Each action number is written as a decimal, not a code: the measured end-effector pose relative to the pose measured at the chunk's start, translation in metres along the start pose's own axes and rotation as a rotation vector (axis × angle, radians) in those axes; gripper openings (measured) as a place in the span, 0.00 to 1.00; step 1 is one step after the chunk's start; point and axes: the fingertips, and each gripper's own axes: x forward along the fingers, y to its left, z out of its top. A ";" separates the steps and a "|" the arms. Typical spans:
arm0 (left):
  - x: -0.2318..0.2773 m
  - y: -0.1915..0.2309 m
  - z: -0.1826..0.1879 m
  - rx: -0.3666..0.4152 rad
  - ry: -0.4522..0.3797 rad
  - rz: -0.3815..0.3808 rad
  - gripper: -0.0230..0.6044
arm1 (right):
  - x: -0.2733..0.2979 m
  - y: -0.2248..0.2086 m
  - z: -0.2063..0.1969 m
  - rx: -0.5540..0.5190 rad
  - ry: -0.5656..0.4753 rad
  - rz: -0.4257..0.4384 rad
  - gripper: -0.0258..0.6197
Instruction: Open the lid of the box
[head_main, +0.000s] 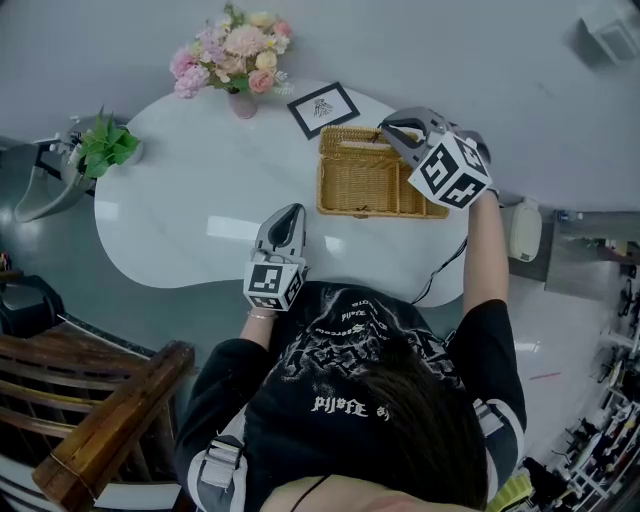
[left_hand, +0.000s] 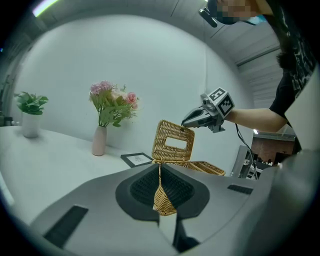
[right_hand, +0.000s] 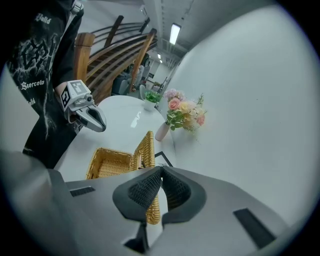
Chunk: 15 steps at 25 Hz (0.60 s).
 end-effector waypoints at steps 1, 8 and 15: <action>0.001 0.001 0.000 -0.001 0.002 0.000 0.08 | 0.002 -0.003 0.000 -0.004 0.004 0.001 0.09; 0.006 0.000 0.001 0.017 0.030 -0.003 0.08 | 0.017 -0.021 -0.006 0.008 0.011 0.024 0.09; 0.014 0.000 0.006 0.023 0.043 0.005 0.08 | 0.036 -0.038 -0.016 0.009 0.040 0.064 0.09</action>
